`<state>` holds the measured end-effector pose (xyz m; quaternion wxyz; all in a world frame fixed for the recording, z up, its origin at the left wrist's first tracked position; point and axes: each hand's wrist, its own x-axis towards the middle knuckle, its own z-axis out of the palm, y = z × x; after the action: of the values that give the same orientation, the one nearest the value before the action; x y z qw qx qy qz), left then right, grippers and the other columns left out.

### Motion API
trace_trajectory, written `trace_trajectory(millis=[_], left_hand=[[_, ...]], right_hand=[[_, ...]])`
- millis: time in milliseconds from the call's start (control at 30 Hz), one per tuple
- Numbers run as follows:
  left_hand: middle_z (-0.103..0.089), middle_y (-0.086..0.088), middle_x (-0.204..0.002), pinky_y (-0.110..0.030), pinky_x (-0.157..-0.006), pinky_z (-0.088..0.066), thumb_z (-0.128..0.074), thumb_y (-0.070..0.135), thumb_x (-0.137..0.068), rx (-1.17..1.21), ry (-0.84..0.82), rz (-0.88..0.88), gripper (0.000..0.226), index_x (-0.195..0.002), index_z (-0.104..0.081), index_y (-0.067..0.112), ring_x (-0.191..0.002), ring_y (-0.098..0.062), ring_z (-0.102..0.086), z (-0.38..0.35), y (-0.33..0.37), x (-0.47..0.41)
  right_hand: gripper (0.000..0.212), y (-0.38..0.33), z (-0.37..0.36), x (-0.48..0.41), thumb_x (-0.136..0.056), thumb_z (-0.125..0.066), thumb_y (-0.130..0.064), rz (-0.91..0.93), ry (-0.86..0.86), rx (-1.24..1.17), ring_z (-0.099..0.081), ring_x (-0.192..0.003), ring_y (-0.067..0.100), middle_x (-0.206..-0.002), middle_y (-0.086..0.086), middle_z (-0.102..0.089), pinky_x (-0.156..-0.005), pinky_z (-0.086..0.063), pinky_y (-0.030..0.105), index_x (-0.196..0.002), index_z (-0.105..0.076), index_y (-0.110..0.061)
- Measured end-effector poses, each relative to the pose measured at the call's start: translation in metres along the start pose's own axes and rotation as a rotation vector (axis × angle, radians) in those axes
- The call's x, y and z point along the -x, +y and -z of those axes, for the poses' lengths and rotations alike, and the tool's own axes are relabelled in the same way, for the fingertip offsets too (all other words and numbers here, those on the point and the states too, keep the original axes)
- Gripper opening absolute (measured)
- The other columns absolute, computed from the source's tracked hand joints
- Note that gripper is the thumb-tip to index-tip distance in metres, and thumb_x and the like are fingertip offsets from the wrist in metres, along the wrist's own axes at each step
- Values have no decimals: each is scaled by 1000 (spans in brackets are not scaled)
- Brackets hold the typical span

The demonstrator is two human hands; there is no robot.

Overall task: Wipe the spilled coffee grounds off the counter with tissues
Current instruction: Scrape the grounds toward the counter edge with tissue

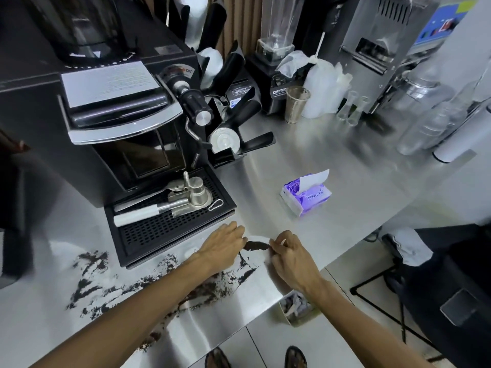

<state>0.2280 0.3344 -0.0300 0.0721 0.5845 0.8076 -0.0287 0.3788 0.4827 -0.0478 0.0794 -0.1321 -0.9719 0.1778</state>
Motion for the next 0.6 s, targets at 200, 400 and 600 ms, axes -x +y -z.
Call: trace_trajectory(millis=[200,400,600], left_hand=[[-41,1,-94,-29,-78,-25,-47,-4,-90,42,-32,-20,39,-126,-57,10,-97,-20,-35,2,-1,9],[-48,-2,-101,-28,-85,-36,-42,-10,-78,132,-111,-11,52,-122,-60,11,-96,-19,-35,6,-3,24],[-49,1,-100,-27,-86,-40,-49,-13,-81,195,-134,-27,54,-127,-60,13,-96,-16,-36,1,-10,36]], right_hand=[[45,-14,-16,9,-93,-26,-29,-138,-94,-92,-49,-98,18,-86,5,-57,-82,-47,31,-96,-68,-11],[36,-33,-30,23,-93,-32,-24,-290,-122,-143,-52,-95,24,-92,10,-53,-77,-51,38,-102,-64,-10],[19,-47,-40,27,-91,-48,-11,-245,-92,-143,-43,-90,12,-84,0,-51,-74,-41,22,-98,-65,-17]])
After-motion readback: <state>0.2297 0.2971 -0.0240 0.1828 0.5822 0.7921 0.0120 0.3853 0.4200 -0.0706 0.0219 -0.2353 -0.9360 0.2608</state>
